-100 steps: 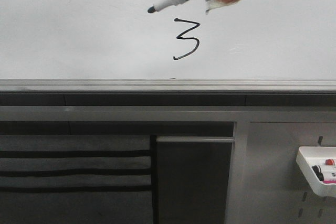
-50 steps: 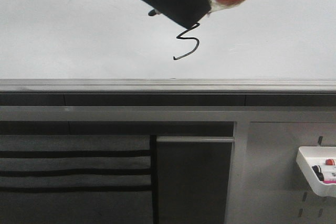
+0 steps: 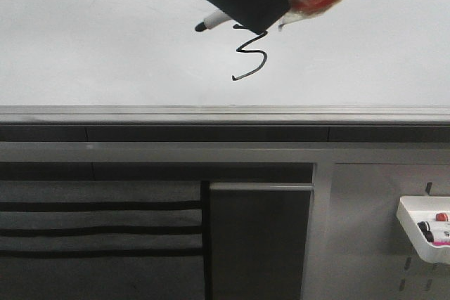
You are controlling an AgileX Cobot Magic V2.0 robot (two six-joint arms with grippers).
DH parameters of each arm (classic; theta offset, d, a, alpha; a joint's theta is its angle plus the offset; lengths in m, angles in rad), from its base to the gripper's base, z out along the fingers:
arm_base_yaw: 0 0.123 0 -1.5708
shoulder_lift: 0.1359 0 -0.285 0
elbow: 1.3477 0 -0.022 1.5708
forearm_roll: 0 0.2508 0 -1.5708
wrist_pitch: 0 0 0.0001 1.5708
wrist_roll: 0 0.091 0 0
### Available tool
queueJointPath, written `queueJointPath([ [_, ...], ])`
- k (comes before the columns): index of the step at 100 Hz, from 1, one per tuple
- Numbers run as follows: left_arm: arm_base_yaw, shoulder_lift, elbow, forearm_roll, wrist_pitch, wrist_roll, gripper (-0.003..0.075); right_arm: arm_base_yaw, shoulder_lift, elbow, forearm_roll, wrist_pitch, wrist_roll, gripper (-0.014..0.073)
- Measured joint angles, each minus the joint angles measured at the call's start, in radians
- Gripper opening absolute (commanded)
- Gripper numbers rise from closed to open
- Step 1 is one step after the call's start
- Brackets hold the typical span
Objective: Write number 3 on whiteboard
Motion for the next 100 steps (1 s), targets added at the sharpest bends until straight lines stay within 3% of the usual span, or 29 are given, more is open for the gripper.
queueJointPath([
  [8,0.000,0.000,0.000,-0.003,0.001,0.000,-0.0018,0.000,0.000,0.000,0.000,-0.005,0.000,0.0248],
  [20,0.020,0.000,0.000,-0.007,0.001,-0.023,-0.0018,-0.006,-0.005,0.000,0.000,-0.029,0.015,0.0360],
  [36,0.116,0.000,0.000,-0.010,0.004,-0.073,-0.0018,-0.086,-0.056,0.000,0.000,-0.086,0.046,0.0363],
  [69,0.453,-0.004,0.050,-0.024,-0.063,-0.162,-0.0018,-0.249,-0.130,0.000,-0.002,-0.103,0.065,0.0363],
  [84,0.563,-0.037,0.165,-0.070,-0.244,-0.176,-0.0018,-0.252,-0.130,0.000,-0.002,-0.103,0.065,0.0363],
  [100,0.580,-0.051,0.285,-0.203,-0.517,-0.176,-0.0018,-0.252,-0.130,0.000,-0.002,-0.105,0.067,0.0363],
])
